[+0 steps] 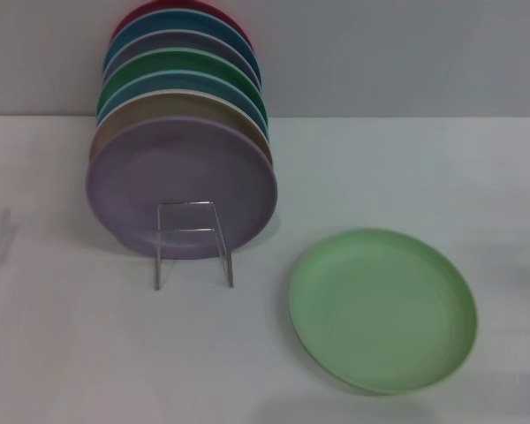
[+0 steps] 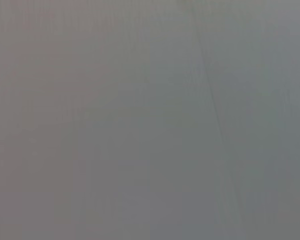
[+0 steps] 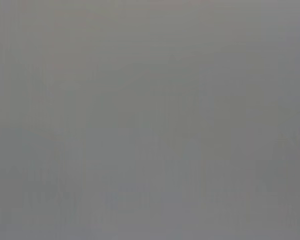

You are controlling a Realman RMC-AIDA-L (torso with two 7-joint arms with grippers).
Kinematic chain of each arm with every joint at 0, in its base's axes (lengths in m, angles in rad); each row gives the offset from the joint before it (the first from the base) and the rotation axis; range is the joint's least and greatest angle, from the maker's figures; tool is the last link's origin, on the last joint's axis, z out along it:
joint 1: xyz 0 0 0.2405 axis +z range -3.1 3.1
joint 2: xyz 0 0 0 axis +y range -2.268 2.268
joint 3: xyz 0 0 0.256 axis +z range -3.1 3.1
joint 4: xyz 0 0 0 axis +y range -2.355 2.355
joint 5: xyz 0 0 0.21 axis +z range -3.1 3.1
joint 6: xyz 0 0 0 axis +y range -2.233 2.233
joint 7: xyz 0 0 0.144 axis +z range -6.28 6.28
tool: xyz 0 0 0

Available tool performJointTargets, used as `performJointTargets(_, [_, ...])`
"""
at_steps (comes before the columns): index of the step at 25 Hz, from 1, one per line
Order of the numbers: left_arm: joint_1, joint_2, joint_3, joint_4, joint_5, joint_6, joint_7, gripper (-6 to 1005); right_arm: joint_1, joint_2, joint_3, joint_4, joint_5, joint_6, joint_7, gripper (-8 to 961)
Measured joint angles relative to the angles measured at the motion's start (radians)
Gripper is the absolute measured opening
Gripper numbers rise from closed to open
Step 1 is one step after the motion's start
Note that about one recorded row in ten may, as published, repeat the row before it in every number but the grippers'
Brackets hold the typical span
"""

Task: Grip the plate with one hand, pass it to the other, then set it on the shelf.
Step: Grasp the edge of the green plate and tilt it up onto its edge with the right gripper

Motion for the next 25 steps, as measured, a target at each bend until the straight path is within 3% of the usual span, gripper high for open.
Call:
performJointTargets(9, [0.001,0.000,0.010,-0.003,0.000,0.000,-0.001,811,0.012,-0.001,0.000,-0.014,0.003,-0.015,0.003,767])
performJointTargets(16, [-0.004,0.000,0.018,-0.006,0.000,-0.001,0.001,811,0.023,-0.006,-0.004,0.035,-0.005,-0.030,0.112,766])
performJointTargets(17, [-0.006,0.000,0.019,-0.004,0.000,-0.002,0.001,811,0.028,-0.006,-0.008,0.059,-0.012,-0.040,0.135,766])
performJointTargets(19, [-0.013,0.000,0.023,-0.001,-0.001,-0.007,0.005,811,0.043,-0.006,-0.086,0.260,-0.075,-0.180,0.282,767])
performJointTargets(21, [-0.015,0.000,0.023,-0.001,-0.001,-0.011,0.006,811,0.046,-0.007,-0.116,0.311,-0.088,-0.233,0.326,767])
performJointTargets(22, [-0.020,0.000,0.023,-0.001,-0.001,-0.019,0.006,811,0.049,-0.010,-0.198,0.435,-0.132,-0.368,0.462,767])
performJointTargets(23, [-0.020,0.000,0.023,-0.001,-0.001,-0.019,0.006,810,0.049,-0.010,-0.198,0.435,-0.132,-0.368,0.462,767])
performJointTargets(24, [-0.023,0.000,0.020,-0.001,-0.001,-0.024,0.006,810,0.050,-0.013,-0.275,0.571,-0.229,-0.506,0.650,768])
performJointTargets(25, [-0.023,0.000,0.020,-0.001,-0.001,-0.024,0.006,810,0.050,-0.013,-0.275,0.571,-0.229,-0.506,0.650,768])
